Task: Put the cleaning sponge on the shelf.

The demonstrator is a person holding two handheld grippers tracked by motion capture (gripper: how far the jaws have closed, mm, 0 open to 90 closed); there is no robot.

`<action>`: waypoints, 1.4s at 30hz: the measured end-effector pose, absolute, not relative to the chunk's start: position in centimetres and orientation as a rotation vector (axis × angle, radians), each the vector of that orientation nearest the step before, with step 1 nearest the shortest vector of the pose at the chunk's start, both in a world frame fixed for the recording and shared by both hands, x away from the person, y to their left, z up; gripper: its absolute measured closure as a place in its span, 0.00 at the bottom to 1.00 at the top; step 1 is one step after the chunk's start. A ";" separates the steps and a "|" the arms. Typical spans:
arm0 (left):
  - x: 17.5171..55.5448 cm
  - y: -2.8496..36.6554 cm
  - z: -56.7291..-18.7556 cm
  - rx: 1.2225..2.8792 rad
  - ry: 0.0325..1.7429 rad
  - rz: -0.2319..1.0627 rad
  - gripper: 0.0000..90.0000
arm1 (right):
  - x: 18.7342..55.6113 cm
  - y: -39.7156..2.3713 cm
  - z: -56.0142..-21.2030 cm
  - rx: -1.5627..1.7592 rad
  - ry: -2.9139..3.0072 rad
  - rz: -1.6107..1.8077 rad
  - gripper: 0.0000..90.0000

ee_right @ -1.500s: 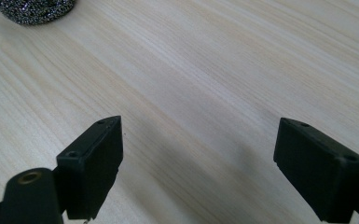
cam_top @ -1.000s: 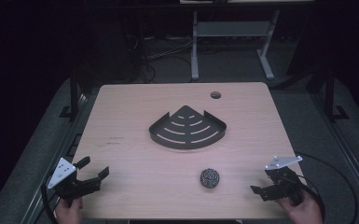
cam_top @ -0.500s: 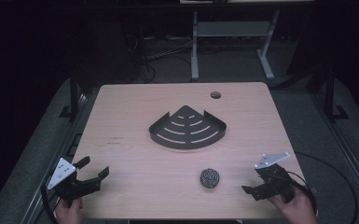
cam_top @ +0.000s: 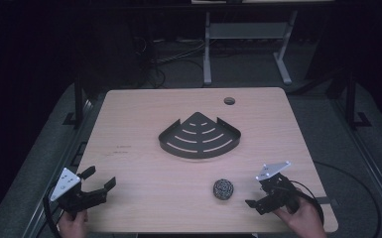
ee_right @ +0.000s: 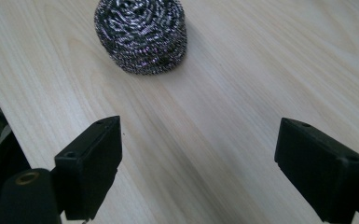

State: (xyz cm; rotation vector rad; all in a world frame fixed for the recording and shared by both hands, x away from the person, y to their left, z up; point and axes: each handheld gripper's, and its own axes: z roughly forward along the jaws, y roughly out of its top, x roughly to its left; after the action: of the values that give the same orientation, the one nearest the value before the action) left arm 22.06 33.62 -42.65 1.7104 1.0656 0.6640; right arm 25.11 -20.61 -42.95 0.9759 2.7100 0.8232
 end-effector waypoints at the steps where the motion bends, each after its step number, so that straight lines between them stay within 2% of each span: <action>1: 22.1 33.6 -42.7 1.709 1.066 0.662 0.15 | 25.1 -20.4 -43.0 0.973 2.714 0.823 0.16; 42: 22.0 33.7 -42.5 1.699 1.068 0.667 0.15 | 27.5 -12.3 -42.7 0.738 2.861 0.693 0.16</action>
State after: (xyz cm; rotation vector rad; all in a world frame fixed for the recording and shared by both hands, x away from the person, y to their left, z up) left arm 22.01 33.71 -42.53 1.6989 1.0677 0.6672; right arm 27.48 -12.32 -42.73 0.7378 2.8614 0.6925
